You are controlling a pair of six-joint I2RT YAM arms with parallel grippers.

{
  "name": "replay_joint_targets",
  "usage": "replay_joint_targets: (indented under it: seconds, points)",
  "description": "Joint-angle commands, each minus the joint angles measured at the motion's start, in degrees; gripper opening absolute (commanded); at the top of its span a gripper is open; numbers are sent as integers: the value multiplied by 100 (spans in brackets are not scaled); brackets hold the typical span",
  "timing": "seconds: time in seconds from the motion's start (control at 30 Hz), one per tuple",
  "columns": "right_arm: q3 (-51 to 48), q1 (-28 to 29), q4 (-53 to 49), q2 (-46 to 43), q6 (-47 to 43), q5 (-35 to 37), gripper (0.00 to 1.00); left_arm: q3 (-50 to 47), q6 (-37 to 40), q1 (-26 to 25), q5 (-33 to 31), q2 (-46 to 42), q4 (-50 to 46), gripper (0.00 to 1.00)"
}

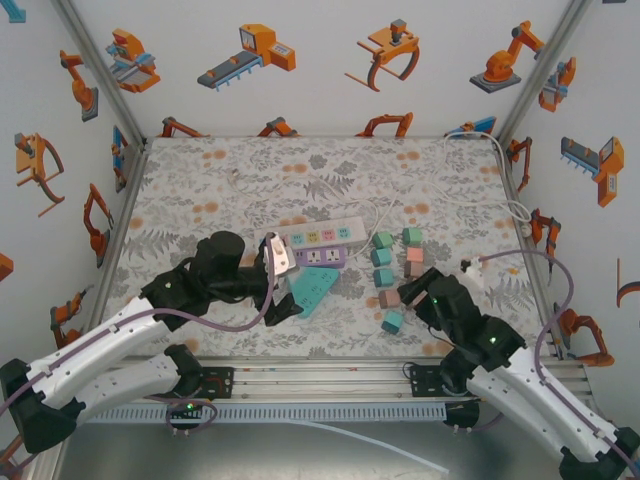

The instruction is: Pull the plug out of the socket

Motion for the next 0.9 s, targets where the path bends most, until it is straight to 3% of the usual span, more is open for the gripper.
replay_joint_targets:
  seconds: [0.0, 0.1, 0.17, 0.33, 0.53, 0.7, 0.87]
  points:
    - [698, 23, -213, 338, -1717, 1459, 77, -107, -207, -20, -810, -57, 398, 97]
    - [1041, -64, 99, 822, -2990, 2541, 90, -187, -379, 2, -1851, -76, 642, 97]
    - [1113, -330, 613, 1079, -3785, 2700, 96, -223, -454, 58, -2486, -48, 750, 97]
    - [880, -1995, 2070, 1559, -4657, 1388, 99, -239, -966, 541, -3436, 76, 771, 97]
    - [363, -3302, 3560, 2468, -5011, 318, 99, -588, -1820, 1548, -3679, -89, 888, 97]
    - [-69, -3873, 4951, 3518, -5147, -318, 99, -1000, -2013, 2276, -4037, -250, 1083, 97]
    - [-235, -3985, 6299, 4613, -5323, -488, 100, -1305, -2239, 2892, -4349, -287, 1221, 97]
